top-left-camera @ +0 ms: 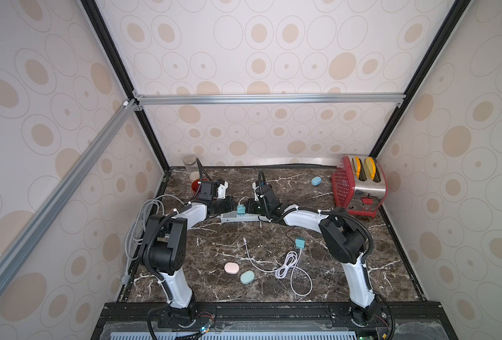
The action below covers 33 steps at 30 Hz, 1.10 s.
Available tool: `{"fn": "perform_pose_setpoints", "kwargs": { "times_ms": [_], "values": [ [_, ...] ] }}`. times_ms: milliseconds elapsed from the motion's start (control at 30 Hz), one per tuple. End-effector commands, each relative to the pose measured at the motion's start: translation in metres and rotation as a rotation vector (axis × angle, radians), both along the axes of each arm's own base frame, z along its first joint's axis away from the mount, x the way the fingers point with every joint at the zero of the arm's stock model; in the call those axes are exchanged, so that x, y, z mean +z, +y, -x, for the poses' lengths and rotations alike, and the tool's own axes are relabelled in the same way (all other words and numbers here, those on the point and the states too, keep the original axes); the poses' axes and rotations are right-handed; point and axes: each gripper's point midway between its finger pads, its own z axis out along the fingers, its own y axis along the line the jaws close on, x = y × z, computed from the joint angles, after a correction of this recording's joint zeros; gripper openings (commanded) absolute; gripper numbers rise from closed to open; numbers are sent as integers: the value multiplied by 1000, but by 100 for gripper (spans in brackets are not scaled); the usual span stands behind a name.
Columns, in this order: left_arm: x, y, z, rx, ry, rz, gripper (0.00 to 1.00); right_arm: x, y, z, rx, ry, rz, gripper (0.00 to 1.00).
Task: Charge the bluetooth headset
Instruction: Adjust the plug at the socket.
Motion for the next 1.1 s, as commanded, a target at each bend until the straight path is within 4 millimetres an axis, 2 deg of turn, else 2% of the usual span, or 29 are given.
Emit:
{"fn": "perform_pose_setpoints", "kwargs": {
  "times_ms": [0,133,300,500,667,767,867,1000,1067],
  "values": [
    [-35,-6,30,-40,146,-45,4,-160,-44,110,113,428,347,0],
    [-39,-2,37,-31,161,-54,2,-163,-53,118,112,377,417,0],
    [-44,2,48,-23,173,-70,2,-165,-56,123,104,379,399,0],
    [-40,2,41,-22,150,-79,2,-152,-43,109,106,338,363,0],
    [-17,1,20,-19,86,-93,8,-122,-39,88,93,291,306,0],
    [1,2,5,-8,40,-106,17,-96,-39,77,87,243,275,13],
    [27,7,-12,13,-17,-119,23,-63,-38,65,86,167,255,19],
    [66,13,-32,43,-102,-119,31,-22,-39,60,101,83,231,29],
    [82,14,-37,47,-131,-129,35,-6,-46,63,96,54,226,39]
  ]
}}
